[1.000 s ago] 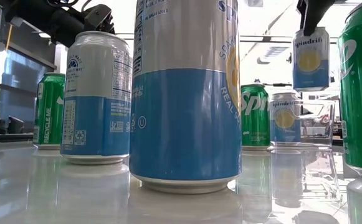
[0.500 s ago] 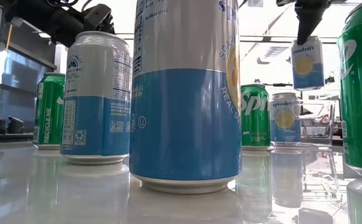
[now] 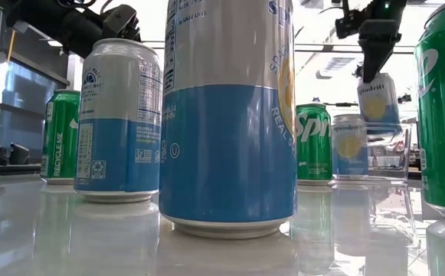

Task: Sort soda cans
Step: Put the blue-white soda can into the top right transparent bin

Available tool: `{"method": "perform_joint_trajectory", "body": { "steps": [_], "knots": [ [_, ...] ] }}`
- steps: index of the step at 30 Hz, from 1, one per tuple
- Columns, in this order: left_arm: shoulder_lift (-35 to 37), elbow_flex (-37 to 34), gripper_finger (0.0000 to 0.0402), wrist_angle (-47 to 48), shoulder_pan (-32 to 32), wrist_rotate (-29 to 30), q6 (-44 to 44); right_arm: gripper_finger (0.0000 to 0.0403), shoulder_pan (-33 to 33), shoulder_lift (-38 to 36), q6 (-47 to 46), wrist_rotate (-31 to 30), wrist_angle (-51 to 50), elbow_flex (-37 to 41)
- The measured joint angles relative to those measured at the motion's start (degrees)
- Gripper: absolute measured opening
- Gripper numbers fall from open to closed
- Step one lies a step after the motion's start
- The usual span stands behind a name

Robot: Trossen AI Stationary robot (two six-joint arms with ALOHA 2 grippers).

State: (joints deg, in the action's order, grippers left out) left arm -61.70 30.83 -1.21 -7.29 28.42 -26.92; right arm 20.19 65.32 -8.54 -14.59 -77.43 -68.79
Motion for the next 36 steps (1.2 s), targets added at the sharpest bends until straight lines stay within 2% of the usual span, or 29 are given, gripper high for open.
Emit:
{"method": "perform_joint_trajectory", "body": {
  "steps": [21, 27, 36],
  "knots": [
    [0.0, 0.0, 0.0279, -0.2, 0.0, 0.0, -0.5, 0.0247, 9.2, -1.7, 8.6, 9.2, 10.4, 17.0],
    [0.0, 0.0, 0.0279, -0.2, 0.0, 0.0, -0.5, 0.0249, 11.1, -1.9, 8.6, 10.9, 11.9, 18.3],
    [0.0, 0.0, 0.0279, -0.3, 0.0, 0.0, -1.0, 0.0308, 14.0, -1.6, 10.1, 12.1, 10.0, 17.1]
  ]
}}
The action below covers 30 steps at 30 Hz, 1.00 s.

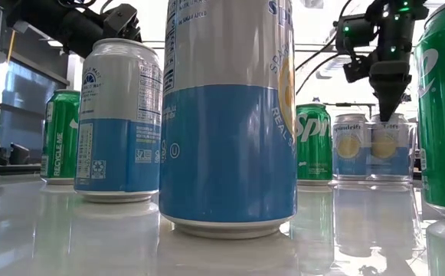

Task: Sort soda cans
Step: Put the blue-white soda can into the top right transparent bin

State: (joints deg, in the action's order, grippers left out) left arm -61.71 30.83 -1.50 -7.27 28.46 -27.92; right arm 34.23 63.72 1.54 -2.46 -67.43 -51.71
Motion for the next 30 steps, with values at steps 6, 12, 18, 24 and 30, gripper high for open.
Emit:
{"method": "perform_joint_trajectory", "body": {
  "steps": [6, 12, 18, 24, 30],
  "knots": [
    [0.0, 0.0, 0.0279, -0.2, 0.0, 0.0, 0.0, 0.0313, 0.3, 0.0, 1.1, -5.1, -2.1, -7.7],
    [0.0, 0.0, 0.0279, -3.2, 0.0, 0.1, 2.8, 0.0314, -1.0, -1.9, 0.9, -8.6, 0.8, -14.9],
    [0.2, 0.0, 0.0279, -5.0, -2.2, 2.8, 5.8, 0.0314, -9.4, -11.1, -1.0, -7.7, 19.2, -9.0],
    [0.2, 0.0, 0.0276, -6.8, -10.1, 8.8, 10.9, 0.0314, -23.9, -17.7, -5.9, -5.5, 51.9, 7.7],
    [0.2, 0.3, 0.0273, -12.7, -19.8, 23.1, 14.9, 0.0314, -35.6, -12.2, -4.9, -7.3, 94.4, 24.8]
  ]
}}
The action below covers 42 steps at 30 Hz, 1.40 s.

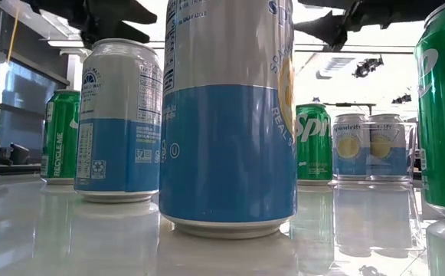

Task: Sort soda cans
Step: Put the blue-white soda can into the top right transparent bin

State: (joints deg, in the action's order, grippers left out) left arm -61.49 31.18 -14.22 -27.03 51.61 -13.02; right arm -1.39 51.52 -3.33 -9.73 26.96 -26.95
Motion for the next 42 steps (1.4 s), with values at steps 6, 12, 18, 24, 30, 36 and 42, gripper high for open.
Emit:
{"method": "perform_joint_trajectory", "body": {
  "steps": [6, 12, 18, 24, 30, 36, 42],
  "knots": [
    [-0.4, 0.1, 0.0273, 0.2, -1.6, 2.1, -4.2, 0.0314, -7.1, 9.6, 0.8, -9.2, 18.6, 4.2],
    [-0.4, 0.1, 0.0277, -4.3, 2.3, -6.6, -7.4, 0.0314, -11.2, 15.0, 2.3, -10.8, 19.2, 2.8],
    [-1.5, 3.3, 0.0293, -0.1, 4.1, -8.7, -1.5, 0.0314, -13.0, 16.7, 2.0, -10.8, 18.7, 2.7],
    [-9.8, 14.3, 0.0296, 20.5, 4.4, -6.2, -6.7, 0.0314, -13.7, 16.7, 2.1, -10.8, 18.2, 2.7],
    [-17.6, 21.8, 0.03, 33.6, 7.2, -12.6, -21.0, 0.0314, -13.7, 16.7, 1.9, -10.8, 18.0, 2.7],
    [-19.7, 22.9, 0.0315, 34.1, 11.0, -16.7, -21.3, 0.0314, -13.7, 16.7, 0.8, -10.7, 18.2, 2.7],
    [-19.3, 23.0, 0.0316, 42.3, 12.3, -16.1, -26.4, 0.0314, -13.7, 16.7, 0.8, -10.7, 17.9, 2.7]
  ]
}}
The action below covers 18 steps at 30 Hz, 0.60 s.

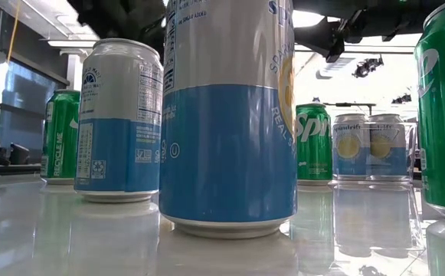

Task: Sort soda cans
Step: Put the blue-white soda can into the top right transparent bin

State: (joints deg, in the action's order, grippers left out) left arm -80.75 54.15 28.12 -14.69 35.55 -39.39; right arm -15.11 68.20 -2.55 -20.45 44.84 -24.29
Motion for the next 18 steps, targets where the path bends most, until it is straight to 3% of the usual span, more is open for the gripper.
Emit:
{"method": "perform_joint_trajectory", "body": {
  "steps": [3, 18],
  "knots": [
    [0.0, 0.0, 0.0316, 4.1, 0.1, -1.0, -3.9, 0.0314, 0.0, 0.0, 0.0, 0.0, -0.3, 0.0],
    [-6.2, 0.2, 0.0316, 2.8, 0.1, -0.8, -7.9, 0.0314, 0.0, 0.0, 0.0, 0.0, -1.5, 0.0]
  ]
}}
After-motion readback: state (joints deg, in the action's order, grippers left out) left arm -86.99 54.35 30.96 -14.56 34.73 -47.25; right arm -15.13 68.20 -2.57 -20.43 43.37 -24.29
